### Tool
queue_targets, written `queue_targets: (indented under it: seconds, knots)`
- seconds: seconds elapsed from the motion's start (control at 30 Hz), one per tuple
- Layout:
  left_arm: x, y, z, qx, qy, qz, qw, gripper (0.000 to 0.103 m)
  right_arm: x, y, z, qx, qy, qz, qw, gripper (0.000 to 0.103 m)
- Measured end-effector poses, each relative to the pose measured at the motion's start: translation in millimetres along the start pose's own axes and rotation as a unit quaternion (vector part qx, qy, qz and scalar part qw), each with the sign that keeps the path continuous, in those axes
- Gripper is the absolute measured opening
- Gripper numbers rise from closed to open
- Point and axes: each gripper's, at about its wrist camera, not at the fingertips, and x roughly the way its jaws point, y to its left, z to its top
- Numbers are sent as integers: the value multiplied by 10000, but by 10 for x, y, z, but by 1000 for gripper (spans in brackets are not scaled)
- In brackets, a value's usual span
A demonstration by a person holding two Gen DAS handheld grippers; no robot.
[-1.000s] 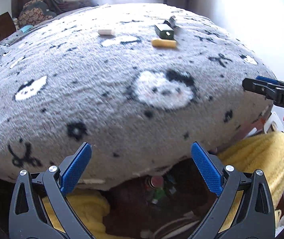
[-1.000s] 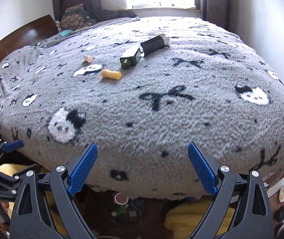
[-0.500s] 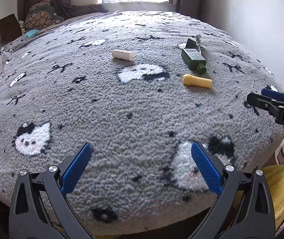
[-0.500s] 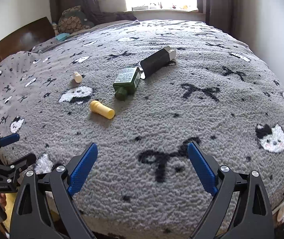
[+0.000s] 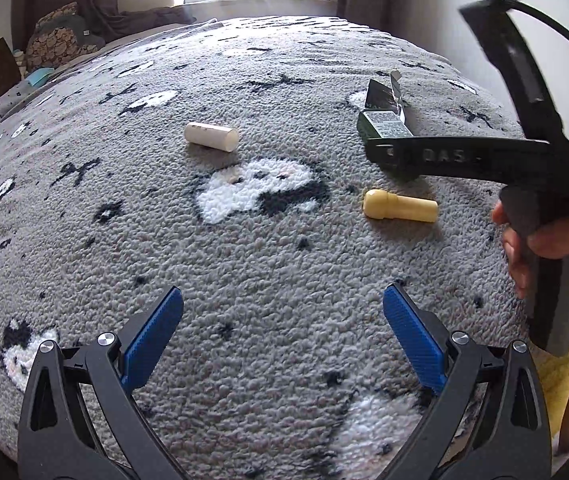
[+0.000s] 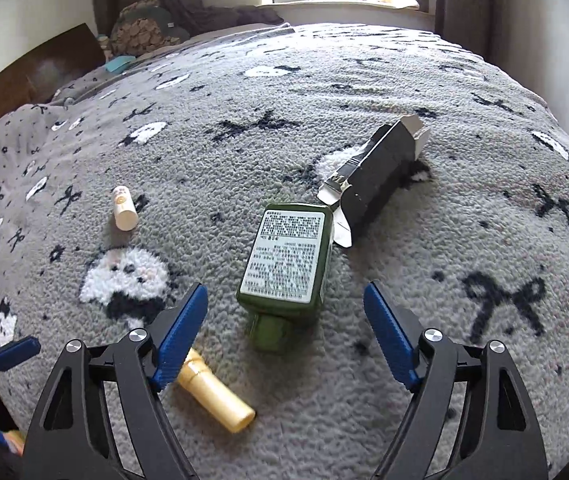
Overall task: Collect trash
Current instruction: 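Grasp the green bottle with the right gripper while the left gripper grasps the yellow cylinder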
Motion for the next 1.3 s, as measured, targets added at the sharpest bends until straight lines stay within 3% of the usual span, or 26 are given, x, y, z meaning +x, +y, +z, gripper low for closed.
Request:
queue_targets:
  seconds: [0.07, 0.17, 0.67, 0.93, 1.0, 1.3]
  knots:
    - [21, -54, 21, 54, 13, -70, 10000, 95, 107, 4, 59, -15, 78, -101, 9999, 70]
    - [57, -146, 66, 114, 19, -159, 9998, 95, 171, -4, 91, -54, 118, -150, 9998, 50]
    - [430, -599, 403, 145, 144, -517, 9985, 94, -492, -429, 109, -14, -569, -39, 9984, 49]
    - [601, -651, 479, 170, 156, -359, 9991, 70, -635, -711, -13, 108, -595, -208, 9980, 49]
    - [594, -645, 486, 153, 149, -317, 9993, 53, -657, -737, -65, 95, -577, -236, 9980, 49]
    - [281, -545, 360, 54, 42, -214, 9997, 53, -908, -709, -347, 59, -589, -294, 9978, 49]
